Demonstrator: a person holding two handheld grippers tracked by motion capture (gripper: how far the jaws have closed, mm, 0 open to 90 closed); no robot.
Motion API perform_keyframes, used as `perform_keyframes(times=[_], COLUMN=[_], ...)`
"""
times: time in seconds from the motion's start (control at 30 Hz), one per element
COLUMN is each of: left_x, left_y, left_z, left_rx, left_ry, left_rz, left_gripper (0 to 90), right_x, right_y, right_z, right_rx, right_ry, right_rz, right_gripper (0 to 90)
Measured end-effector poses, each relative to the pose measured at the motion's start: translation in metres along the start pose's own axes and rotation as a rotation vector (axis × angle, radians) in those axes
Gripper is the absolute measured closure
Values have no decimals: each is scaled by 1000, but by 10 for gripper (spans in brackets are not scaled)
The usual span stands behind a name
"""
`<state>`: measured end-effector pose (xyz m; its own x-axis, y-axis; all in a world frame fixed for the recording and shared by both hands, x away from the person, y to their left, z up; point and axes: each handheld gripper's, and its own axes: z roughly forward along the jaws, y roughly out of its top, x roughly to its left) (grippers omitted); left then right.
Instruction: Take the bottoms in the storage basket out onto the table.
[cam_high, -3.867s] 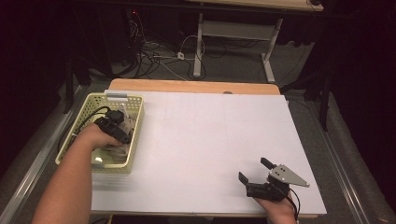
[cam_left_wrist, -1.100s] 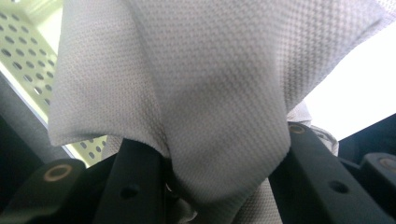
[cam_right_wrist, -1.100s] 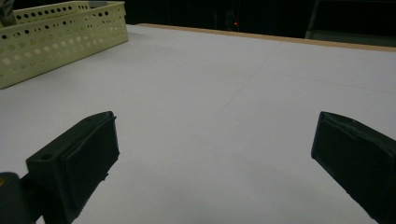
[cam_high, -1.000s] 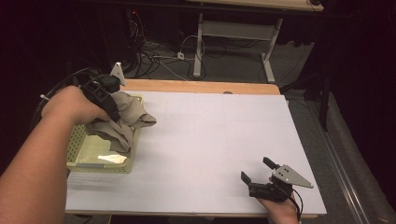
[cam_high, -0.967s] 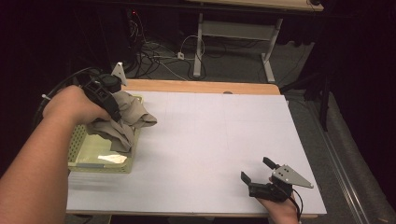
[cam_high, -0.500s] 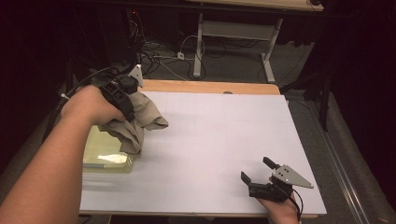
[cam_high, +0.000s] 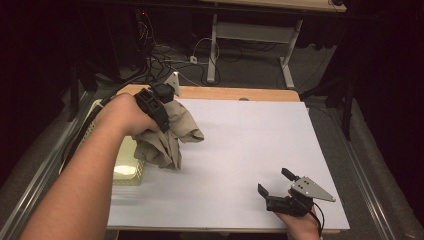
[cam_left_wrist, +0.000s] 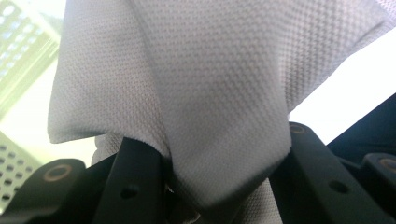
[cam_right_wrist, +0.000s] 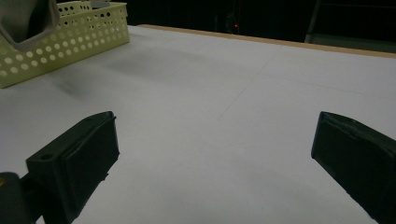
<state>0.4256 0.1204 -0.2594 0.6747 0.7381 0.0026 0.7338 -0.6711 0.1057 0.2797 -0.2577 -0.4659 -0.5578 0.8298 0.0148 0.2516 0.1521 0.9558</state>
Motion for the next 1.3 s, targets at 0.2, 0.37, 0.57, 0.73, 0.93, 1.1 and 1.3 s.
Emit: perform_keyframes(times=[0.2, 0.37, 0.57, 0.73, 0.93, 1.1, 1.3], left_x=[-19, -27, -32, -30, -26, -24, -26], left_y=[17, 26, 31, 30, 23, 16, 8], left_z=[11, 21, 37, 55, 72, 82, 96], left_rx=[-1, 0, -28, -31, -83, -129, -191], left_ry=[-7, -14, 5, -19, -40, -46, -65], left_rz=[42, 63, 54, 38, 28, 23, 30], left_gripper=[638, 637, 634, 632, 632, 631, 627], right_x=[0, -1, -1, -1, -1, 0, 1], right_y=[0, 1, 1, 1, 1, 0, 0], right_z=[0, -1, -1, -2, -1, 0, 1], right_rx=[-2, -5, -6, -9, -3, 4, 8], right_ry=[-2, -1, 1, -1, 2, 4, 5], right_rz=[-1, -1, -2, -1, -2, -2, -5], right_gripper=[17, 17, 17, 17, 17, 17, 17])
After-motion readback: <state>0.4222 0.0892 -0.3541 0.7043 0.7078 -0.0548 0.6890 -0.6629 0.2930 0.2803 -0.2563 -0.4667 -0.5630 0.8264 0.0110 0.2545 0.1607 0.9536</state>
